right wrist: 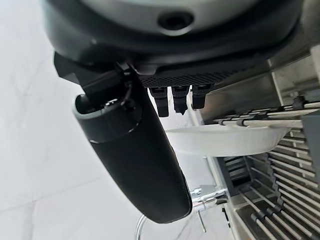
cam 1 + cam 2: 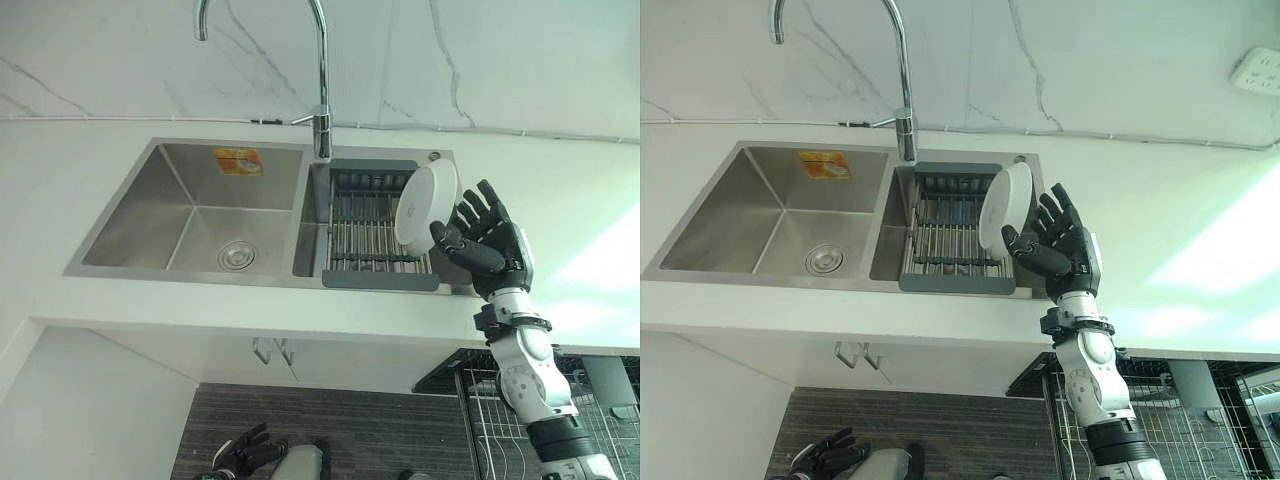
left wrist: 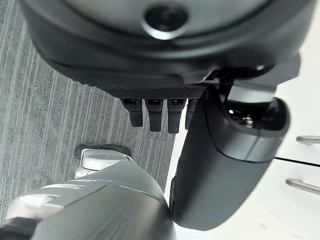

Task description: Place the dishes in the dishwasher.

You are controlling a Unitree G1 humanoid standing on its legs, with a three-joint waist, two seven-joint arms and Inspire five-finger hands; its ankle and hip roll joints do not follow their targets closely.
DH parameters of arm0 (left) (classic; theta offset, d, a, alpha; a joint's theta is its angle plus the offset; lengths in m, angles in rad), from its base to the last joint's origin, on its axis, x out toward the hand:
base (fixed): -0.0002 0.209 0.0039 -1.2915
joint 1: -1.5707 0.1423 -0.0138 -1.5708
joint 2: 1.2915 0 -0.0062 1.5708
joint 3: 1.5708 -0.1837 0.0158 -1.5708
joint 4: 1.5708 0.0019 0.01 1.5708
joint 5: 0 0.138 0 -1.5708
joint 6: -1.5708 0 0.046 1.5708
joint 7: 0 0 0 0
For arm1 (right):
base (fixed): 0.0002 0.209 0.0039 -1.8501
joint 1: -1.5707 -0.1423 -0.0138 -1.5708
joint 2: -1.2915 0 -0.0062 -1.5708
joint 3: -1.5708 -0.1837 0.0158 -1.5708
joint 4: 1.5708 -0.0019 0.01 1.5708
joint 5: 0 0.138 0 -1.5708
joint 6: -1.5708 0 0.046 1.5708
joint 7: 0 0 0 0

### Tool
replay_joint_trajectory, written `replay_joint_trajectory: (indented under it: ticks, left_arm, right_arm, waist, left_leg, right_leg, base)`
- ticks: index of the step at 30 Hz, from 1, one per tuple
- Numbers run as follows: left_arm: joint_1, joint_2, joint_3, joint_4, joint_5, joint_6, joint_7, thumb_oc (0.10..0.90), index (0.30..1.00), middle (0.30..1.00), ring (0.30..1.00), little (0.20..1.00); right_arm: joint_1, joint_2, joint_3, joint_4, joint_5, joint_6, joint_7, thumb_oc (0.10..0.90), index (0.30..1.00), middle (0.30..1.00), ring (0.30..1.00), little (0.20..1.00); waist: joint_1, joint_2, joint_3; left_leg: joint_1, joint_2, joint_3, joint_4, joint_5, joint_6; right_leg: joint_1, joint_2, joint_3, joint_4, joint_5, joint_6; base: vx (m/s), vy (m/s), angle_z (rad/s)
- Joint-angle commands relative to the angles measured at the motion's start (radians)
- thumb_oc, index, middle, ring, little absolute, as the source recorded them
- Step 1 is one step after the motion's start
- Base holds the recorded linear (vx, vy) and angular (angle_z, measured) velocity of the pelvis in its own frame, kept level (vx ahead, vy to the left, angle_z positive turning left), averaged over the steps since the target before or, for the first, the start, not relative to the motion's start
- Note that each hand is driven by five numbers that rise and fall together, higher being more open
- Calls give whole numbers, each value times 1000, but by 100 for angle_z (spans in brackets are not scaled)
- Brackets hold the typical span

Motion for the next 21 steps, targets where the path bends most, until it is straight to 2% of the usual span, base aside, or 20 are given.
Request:
replay_joint_trajectory:
  ticks: [1,7,21]
  left_arm:
    - [69,14,-52,43,47,24,-19,800,900,900,900,900]
    - [76,17,-50,32,47,27,-17,800,900,900,900,900]
    - [73,30,-65,27,52,33,-25,800,900,900,900,900]
  right_arm:
    - [-127,-3,-28,-62,7,-123,-12,800,900,900,900,900]
    - [-141,-3,-29,-31,11,-127,-35,800,900,900,900,900]
    - [-244,13,-8,109,57,-88,-49,800,900,900,900,900]
  waist:
    - [23,5,-30]
    - [33,4,-29]
    - [68,7,-30]
  left_leg:
    - [98,35,-20,-116,-58,-33]
    - [94,37,-20,-116,-55,-37]
    - [88,38,-34,-116,-43,-45]
  right_leg:
    - [-28,-63,-18,45,10,79]
    - [-35,-72,-25,45,13,82]
    - [-21,-87,-56,45,11,81]
  base:
    - [0,0,0]
    - [0,0,0]
    - [-1,2,5]
